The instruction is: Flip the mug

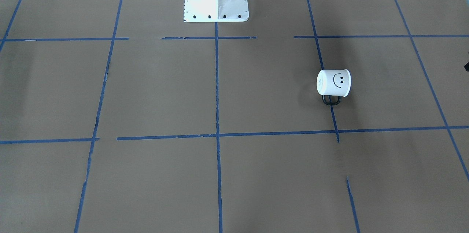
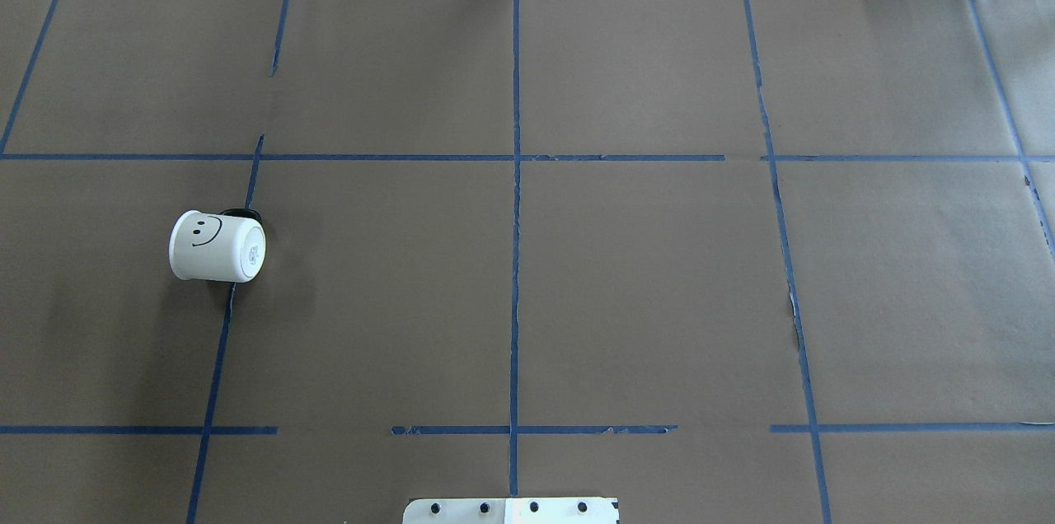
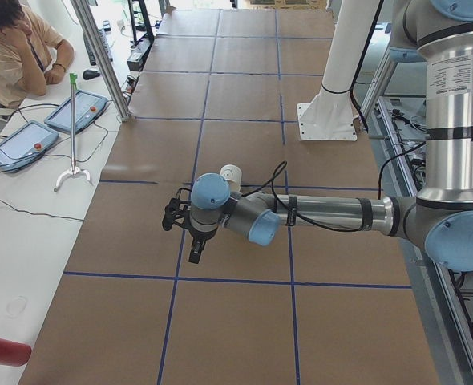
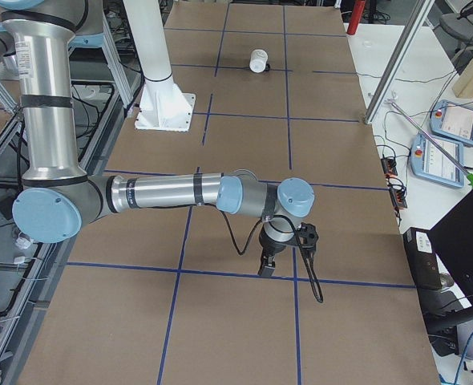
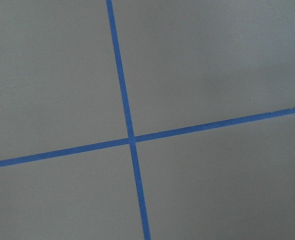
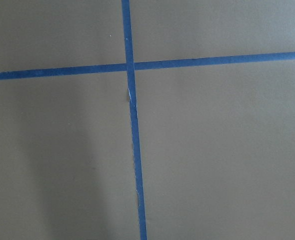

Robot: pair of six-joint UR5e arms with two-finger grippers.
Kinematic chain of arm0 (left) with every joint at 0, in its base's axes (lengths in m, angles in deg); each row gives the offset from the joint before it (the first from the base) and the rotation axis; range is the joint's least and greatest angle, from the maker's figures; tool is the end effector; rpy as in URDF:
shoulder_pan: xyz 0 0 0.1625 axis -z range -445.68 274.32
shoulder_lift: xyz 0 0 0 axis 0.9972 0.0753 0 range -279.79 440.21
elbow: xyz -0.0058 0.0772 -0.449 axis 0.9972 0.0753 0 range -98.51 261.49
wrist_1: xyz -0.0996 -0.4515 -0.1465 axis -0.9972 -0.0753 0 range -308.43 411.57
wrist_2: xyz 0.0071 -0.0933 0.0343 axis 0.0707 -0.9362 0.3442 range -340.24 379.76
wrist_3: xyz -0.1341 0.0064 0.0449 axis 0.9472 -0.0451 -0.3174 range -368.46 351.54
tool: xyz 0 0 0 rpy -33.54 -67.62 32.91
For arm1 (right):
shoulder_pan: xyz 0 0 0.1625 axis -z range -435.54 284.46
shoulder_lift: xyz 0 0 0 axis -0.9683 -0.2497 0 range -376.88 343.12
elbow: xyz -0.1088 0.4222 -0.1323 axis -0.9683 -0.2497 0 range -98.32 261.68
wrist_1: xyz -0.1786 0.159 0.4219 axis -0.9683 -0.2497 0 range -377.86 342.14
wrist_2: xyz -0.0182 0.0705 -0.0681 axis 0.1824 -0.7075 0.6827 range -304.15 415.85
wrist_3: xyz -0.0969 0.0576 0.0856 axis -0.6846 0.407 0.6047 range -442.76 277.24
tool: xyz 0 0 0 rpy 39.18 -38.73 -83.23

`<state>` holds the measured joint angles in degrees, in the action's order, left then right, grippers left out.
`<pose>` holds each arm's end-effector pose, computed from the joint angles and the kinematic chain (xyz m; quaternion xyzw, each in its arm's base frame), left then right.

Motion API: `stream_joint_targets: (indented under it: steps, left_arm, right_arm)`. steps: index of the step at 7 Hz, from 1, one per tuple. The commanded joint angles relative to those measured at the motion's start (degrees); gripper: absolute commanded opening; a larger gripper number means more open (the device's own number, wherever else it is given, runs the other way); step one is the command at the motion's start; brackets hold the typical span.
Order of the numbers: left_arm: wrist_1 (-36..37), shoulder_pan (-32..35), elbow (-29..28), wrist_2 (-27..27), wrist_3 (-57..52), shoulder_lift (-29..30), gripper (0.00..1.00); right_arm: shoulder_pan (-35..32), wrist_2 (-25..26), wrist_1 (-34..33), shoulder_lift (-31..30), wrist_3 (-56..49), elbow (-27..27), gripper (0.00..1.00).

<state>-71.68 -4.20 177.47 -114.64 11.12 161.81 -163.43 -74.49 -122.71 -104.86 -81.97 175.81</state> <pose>0.0457 -0.5358 0.6686 0.1503 0.4131 0.0139 0.8981 0.0208 -0.5630 0.6895 -0.0800 -0.3420 0.0153 0.9362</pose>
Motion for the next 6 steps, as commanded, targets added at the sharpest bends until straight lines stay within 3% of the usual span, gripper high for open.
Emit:
stream_joint_targets:
  steps: [1,4,6]
  left_arm:
    - [-25.9,-11.5,-0.3,6.1,23.5,-6.5,1.00]
    - [-43.0,-30.6,-0.5,25.3,52.0,-6.4,1.00]
    - [-59.0,-36.6,-7.3,28.5,64.3,0.4,1.00]
  right_arm:
    - [0.0,0.0,0.0,0.0,0.0,0.0,1.00]
    - [0.0,0.0,0.0,0.0,0.0,0.0,1.00]
    - [0.0,0.0,0.0,0.0,0.0,0.0,1.00]
